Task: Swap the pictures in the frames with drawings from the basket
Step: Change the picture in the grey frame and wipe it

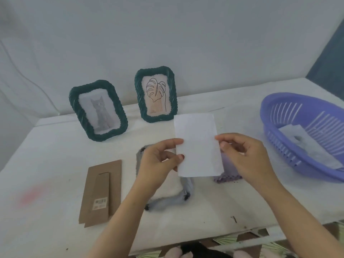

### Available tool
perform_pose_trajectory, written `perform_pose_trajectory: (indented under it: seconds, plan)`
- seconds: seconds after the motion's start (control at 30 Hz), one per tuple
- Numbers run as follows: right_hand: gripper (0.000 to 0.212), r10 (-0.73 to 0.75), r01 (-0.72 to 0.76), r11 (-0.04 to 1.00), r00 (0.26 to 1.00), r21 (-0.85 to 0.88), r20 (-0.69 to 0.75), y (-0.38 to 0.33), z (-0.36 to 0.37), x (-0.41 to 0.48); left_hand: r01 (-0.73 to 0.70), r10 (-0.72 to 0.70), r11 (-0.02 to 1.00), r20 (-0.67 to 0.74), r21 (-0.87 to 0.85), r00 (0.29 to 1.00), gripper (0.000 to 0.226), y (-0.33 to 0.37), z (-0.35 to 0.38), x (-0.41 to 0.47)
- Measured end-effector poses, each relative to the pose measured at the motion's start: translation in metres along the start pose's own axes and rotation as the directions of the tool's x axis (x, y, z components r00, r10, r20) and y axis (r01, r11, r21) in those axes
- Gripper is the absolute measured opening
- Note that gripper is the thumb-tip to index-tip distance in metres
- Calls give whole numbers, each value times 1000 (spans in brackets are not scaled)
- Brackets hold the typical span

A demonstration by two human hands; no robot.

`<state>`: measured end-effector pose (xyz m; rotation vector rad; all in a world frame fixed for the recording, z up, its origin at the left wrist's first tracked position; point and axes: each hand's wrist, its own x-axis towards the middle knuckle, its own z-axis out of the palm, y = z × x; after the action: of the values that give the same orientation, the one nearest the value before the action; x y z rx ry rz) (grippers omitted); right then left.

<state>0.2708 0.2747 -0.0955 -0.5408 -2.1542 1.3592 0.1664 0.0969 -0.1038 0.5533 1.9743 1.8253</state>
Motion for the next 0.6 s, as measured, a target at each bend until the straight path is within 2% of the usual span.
perform_pose_trajectory:
  seconds: [0.03,0.1,0.13,0.17,0.23,0.3,0.37,0.43,0.6]
  plan:
    - [20,-111,97,977,992,-189,-62,4,-15,1,8,-8,1000,-3,-3,1000,32,1,11,2]
    - [16,-273,170,793,958,-585,-92,10,-48,4,30,-30,999,-13,-21,999,31,0,33,6]
    - [16,-253,126,686,965,-716,-72,13,-64,6,38,-39,999,-15,-38,999,31,-1,44,7]
    - [16,-169,65,597,984,-799,-46,14,-78,7,48,-49,998,-15,-51,999,30,-2,55,7]
    - [21,76,-20,501,997,-865,21,16,-101,7,70,-72,996,-16,-58,997,28,-5,75,8]
    - [24,172,-19,581,980,-813,100,19,-118,7,101,-102,993,-16,-60,995,27,-9,93,9]
    - [24,156,-12,684,979,-730,131,21,-129,8,129,-130,990,-25,-54,991,27,-13,110,10]
    - [23,119,-23,746,988,-665,100,21,-140,13,155,-156,987,-31,-37,987,27,-14,127,10]
    - [28,93,-20,851,989,-524,113,12,-170,34,213,-213,977,-15,-10,977,27,-13,168,12]
